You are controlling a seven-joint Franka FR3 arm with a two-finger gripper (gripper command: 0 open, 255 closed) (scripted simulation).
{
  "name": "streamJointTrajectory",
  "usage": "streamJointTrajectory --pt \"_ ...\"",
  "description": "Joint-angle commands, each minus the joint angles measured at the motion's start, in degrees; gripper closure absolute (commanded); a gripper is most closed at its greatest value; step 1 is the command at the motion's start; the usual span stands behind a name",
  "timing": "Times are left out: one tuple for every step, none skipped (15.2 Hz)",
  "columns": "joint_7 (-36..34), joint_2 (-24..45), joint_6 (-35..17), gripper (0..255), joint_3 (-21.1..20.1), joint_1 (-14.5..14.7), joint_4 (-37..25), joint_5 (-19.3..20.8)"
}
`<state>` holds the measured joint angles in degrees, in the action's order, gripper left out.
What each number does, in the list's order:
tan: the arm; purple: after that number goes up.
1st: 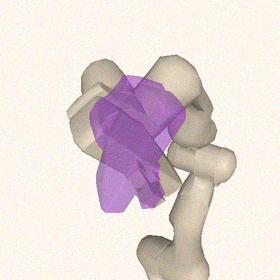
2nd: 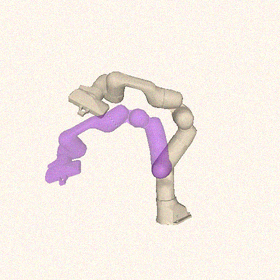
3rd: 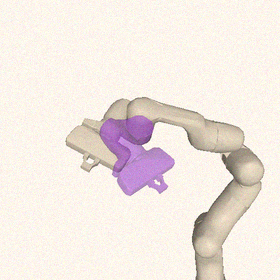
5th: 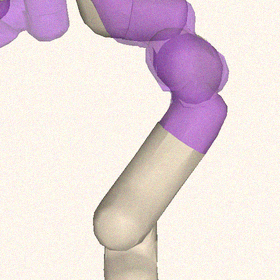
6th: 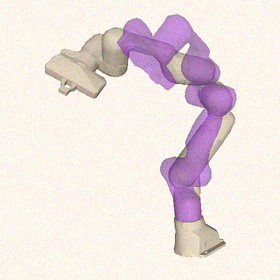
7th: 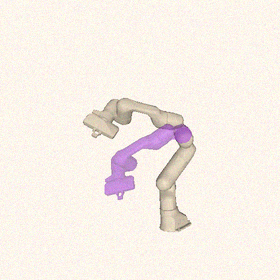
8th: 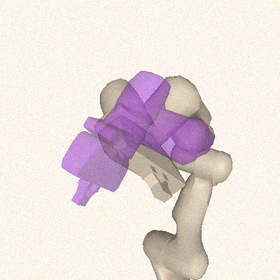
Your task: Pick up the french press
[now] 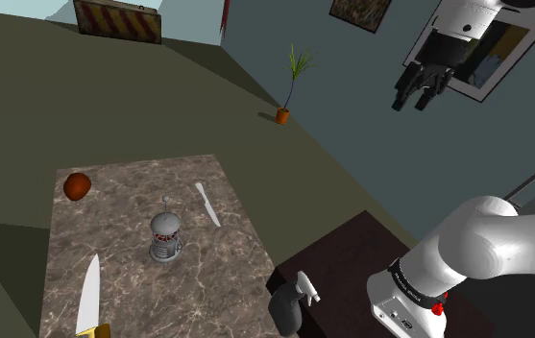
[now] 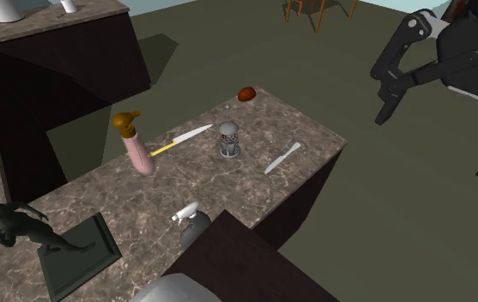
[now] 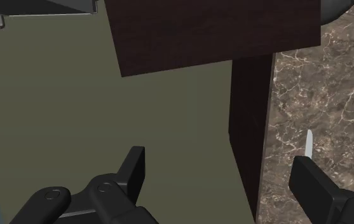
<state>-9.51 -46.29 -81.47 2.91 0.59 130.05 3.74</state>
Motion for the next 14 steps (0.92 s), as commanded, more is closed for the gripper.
streamJointTrajectory --pt "0.00 0.00 0.00 0 0.00 0.00 0.00 0.00" --pt "-0.19 0.35 -1.74 0 -0.50 0.48 1.25 -0.48" --pt "-0.37 0.77 -3.48 0 -1.01 0.96 2.44 -0.95" --pt "-0.54 1.25 -5.24 0 -1.52 1.45 3.57 -1.42" --pt "-0.71 1.81 -7.02 0 -2.04 1.96 4.64 -1.88" --pt "-0.87 2.43 -8.80 0 -2.56 2.47 5.65 -2.33" --pt "-1.02 3.12 -10.60 0 -3.09 2.98 6.60 -2.77" --pt "-1.16 3.89 -12.40 0 -3.63 3.50 7.48 -3.21" --pt "-1.30 4.72 -14.22 0 -4.18 4.01 8.30 -3.64" --pt "-1.43 5.62 -16.05 0 -4.74 4.53 9.06 -4.06" --pt "-1.55 6.60 -17.88 0 -5.30 5.05 9.75 -4.47" --pt "-1.67 7.64 -19.72 0 -5.87 5.57 10.37 -4.87" --pt "-1.79 8.75 -21.57 0 -6.44 6.08 10.93 -5.25" --pt "-1.91 9.93 -23.42 0 -7.02 6.59 11.42 -5.61"
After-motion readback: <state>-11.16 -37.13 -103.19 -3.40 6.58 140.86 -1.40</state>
